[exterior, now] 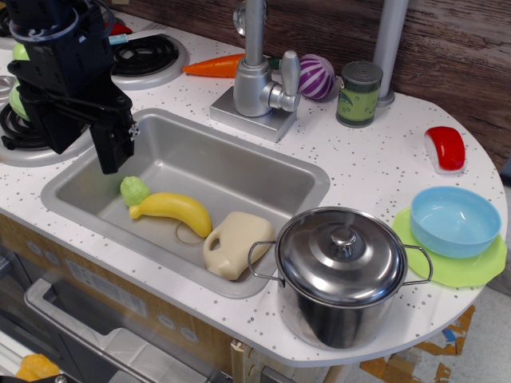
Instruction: Take lid off pot or pan
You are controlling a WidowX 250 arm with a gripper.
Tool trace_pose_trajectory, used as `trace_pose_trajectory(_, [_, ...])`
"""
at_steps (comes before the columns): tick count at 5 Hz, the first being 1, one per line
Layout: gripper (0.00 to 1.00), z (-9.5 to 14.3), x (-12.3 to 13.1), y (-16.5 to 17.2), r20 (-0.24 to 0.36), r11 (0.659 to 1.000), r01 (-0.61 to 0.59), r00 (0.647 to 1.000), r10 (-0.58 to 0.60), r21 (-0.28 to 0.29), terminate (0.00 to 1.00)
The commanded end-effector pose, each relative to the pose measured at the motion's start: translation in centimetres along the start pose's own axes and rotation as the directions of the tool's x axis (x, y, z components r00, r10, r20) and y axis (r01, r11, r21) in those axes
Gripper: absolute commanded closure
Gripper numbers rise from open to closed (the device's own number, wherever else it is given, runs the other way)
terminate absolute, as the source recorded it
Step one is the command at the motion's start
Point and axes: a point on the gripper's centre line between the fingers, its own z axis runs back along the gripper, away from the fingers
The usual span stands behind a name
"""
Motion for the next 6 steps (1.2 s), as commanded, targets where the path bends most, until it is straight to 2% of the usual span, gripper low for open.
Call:
trace_pose_trajectory(1, [0.0,0.0,0.0,0.0,0.0,1.0,0.0,1.0,0.0,0.0,0.0])
trace_pose_trajectory(2, [0.0,0.5,-0.4,-1.2,0.082,0.997,-0.012,0.997,0.006,0.078,0.0])
trace_pose_trajectory(3, [0.0,2.9,0.5,-2.9,0.017,0.999,-0.019,1.0,0.018,0.038,0.0])
trace_pose_trajectory(4, [0.0,6.4,1.5,-6.4,-0.033,0.998,-0.033,0.999,0.035,0.058,0.0])
trace_pose_trajectory(5, [0.0,8.0,2.7,-10.9,-0.055,0.999,-0.036,0.998,0.038,0.034,0.0])
trace_pose_trajectory(6, [0.0,7.7,3.2,-14.4,-0.047,0.998,-0.047,0.998,0.049,0.04,0.0])
